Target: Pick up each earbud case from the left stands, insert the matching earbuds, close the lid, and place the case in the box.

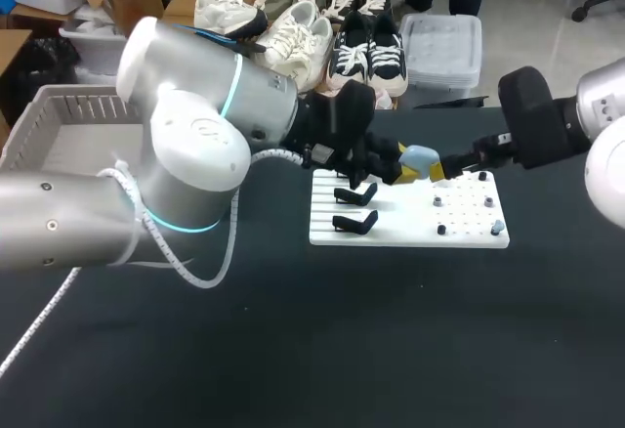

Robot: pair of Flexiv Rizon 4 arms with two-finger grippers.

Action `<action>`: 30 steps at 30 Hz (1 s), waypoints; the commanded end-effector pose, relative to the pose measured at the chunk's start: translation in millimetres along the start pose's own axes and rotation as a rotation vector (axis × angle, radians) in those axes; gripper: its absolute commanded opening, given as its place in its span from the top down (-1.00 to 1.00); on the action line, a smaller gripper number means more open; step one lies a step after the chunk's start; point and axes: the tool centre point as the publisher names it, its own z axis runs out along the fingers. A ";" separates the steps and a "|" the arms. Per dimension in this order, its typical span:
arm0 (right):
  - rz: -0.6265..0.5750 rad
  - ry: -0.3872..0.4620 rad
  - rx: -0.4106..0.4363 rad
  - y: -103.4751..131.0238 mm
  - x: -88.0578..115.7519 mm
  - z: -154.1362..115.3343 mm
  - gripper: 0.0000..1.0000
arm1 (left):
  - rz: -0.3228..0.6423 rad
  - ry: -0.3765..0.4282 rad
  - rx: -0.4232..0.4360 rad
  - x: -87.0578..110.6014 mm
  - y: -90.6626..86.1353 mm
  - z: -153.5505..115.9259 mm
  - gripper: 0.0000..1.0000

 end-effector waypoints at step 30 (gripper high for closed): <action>-0.003 -0.046 0.048 -8.6 -7.7 -18.8 -1.00 | 0.044 0.002 0.027 6.0 -29.7 -4.5 1.00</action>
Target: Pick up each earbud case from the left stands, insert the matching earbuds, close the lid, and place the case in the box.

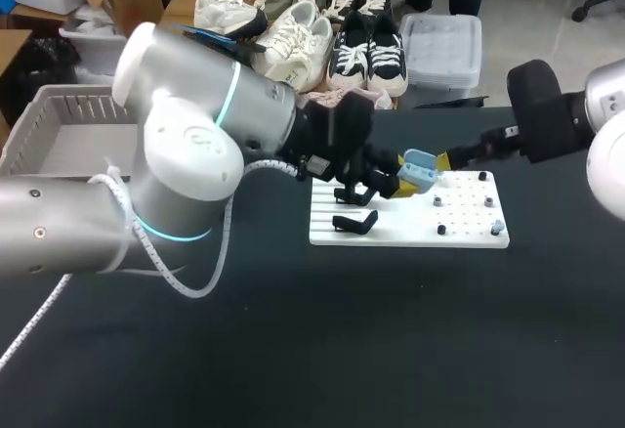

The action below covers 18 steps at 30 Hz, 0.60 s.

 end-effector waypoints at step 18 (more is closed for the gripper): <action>0.050 -0.005 0.176 -18.4 33.3 -50.9 -1.00 | -0.001 -0.280 -0.045 -25.5 -5.2 -37.7 1.00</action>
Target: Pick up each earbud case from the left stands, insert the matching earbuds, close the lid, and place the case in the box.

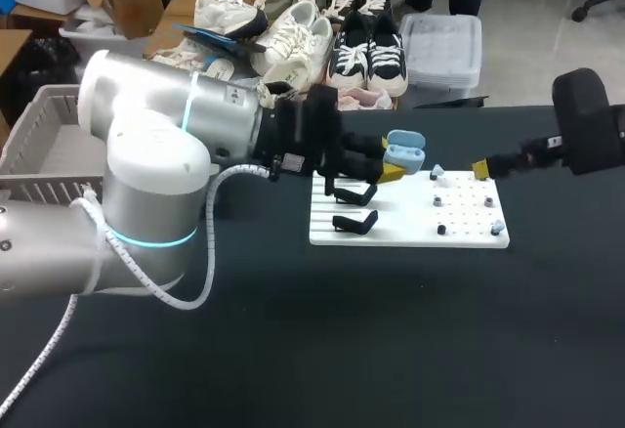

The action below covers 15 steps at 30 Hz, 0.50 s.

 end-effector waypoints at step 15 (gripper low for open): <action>0.043 0.072 0.137 -2.0 18.0 -19.3 -1.00 | -0.030 -0.129 -0.052 -1.1 -4.4 8.3 1.00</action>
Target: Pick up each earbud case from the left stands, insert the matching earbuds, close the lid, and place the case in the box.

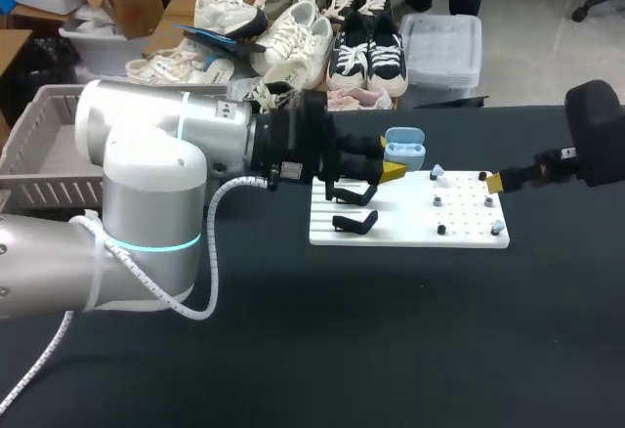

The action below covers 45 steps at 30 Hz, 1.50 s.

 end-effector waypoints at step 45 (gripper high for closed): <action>0.027 0.054 0.140 -8.9 1.3 -7.4 -1.00 | 0.027 -0.013 0.002 21.0 -9.2 10.4 1.00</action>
